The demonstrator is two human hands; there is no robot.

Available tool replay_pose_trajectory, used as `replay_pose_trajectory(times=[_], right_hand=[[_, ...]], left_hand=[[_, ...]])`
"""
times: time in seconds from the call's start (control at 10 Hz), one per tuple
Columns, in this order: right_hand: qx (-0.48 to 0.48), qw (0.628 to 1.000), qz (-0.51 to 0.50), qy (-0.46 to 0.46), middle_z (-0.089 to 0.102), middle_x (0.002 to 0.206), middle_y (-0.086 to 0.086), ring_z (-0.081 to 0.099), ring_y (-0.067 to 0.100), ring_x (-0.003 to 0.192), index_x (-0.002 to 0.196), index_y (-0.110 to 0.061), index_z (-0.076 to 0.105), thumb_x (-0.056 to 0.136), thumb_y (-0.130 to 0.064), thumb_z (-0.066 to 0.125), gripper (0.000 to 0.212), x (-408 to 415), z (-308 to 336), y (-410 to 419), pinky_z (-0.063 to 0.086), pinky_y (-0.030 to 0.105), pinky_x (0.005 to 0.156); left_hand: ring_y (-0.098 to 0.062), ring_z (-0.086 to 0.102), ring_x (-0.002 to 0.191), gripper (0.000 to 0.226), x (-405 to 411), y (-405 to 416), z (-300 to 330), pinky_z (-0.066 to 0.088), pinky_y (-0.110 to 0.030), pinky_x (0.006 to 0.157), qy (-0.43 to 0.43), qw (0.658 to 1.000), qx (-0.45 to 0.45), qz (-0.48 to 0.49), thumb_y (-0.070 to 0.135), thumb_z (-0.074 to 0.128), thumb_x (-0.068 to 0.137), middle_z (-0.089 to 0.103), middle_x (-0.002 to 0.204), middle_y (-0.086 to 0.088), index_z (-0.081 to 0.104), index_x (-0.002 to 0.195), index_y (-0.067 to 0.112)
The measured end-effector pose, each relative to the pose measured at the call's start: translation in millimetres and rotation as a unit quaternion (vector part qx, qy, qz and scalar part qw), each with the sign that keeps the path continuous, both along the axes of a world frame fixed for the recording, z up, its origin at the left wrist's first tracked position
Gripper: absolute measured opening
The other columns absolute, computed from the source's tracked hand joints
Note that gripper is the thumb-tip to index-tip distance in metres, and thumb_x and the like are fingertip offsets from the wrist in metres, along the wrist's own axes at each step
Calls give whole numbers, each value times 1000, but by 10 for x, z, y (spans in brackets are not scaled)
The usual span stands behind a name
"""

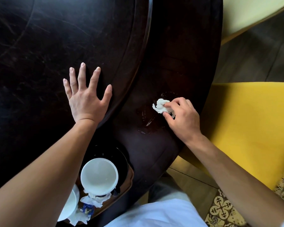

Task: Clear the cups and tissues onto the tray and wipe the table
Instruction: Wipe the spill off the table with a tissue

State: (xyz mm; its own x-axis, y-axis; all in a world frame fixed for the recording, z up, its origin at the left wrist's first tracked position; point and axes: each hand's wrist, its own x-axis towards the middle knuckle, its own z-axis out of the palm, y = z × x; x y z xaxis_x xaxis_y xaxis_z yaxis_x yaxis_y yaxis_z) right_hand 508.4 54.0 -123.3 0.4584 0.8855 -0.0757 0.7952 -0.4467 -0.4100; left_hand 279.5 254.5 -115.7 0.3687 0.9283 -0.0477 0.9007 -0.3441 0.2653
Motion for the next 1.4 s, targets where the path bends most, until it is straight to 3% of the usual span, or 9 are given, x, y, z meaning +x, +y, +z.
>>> replay_pose_trajectory(times=[0.3, 0.4, 0.5, 0.8, 1.0, 1.1, 1.2, 1.4], right_hand=[[9, 998, 59, 25, 66, 96, -3, 64, 18, 89, 98, -18, 73, 83, -26, 73, 18, 46, 65, -11, 55, 36, 73], [79, 996, -2, 29, 68, 95, 0, 65, 23, 87, 98, -17, 70, 82, -24, 72, 18, 232, 89, 124, 54, 40, 75], [98, 991, -84, 38, 66, 94, -3, 63, 18, 83, 115, -19, 65, 84, -24, 71, 32, 488, 87, 316, 53, 34, 74], [32, 998, -4, 61, 66, 98, 0, 63, 23, 90, 104, -17, 68, 83, -25, 71, 23, 7, -45, 198, 52, 37, 76], [-12, 994, 44, 104, 64, 102, -5, 61, 13, 90, 140, -15, 51, 83, -19, 74, 62, -373, 27, -55, 54, 29, 74], [-14, 994, 65, 89, 63, 100, -6, 63, 16, 89, 125, -20, 63, 83, -21, 73, 43, -330, 58, -5, 57, 35, 73], [7, 995, 46, 92, 64, 100, -6, 65, 18, 89, 114, -23, 68, 82, -24, 72, 33, -186, 90, 106, 54, 33, 75], [98, 987, -115, 55, 67, 101, 2, 65, 18, 84, 113, -20, 70, 84, -22, 69, 29, 514, 74, 408, 48, 28, 74]], left_hand=[[-31, 4, 159, 65, 6, -7, 10, 1, -55, 127, -1, 1000, 0, 0, 64, 42, 99, 16, 172, -1, 36, 157, 36], [-31, 4, 159, 65, 7, -6, 17, 0, -54, 127, -3, 1000, -1, 0, 64, 42, 99, 16, 172, -1, 37, 157, 36], [-32, 4, 159, 65, 6, -4, 14, 0, -54, 127, 1, 1000, -1, 0, 64, 42, 99, 15, 172, -1, 36, 158, 36], [-31, 3, 159, 65, 14, -5, 18, 1, -55, 127, 1, 1000, -4, 0, 64, 41, 99, 15, 172, -1, 36, 158, 36], [-31, 2, 159, 65, 11, -3, 15, 0, -55, 127, 4, 1000, -8, 1, 64, 41, 99, 14, 172, -1, 35, 158, 37], [-31, 2, 159, 66, 8, 0, 17, 0, -55, 127, 4, 1000, -7, 0, 65, 41, 99, 14, 172, -1, 35, 158, 36], [-31, 2, 159, 66, 11, -7, 19, 0, -54, 127, 4, 1000, -9, 0, 65, 41, 99, 14, 172, -1, 35, 158, 36], [-31, 2, 159, 65, 9, -2, 10, 1, -55, 127, 4, 1000, -5, -1, 64, 41, 99, 14, 172, -1, 35, 158, 37]])
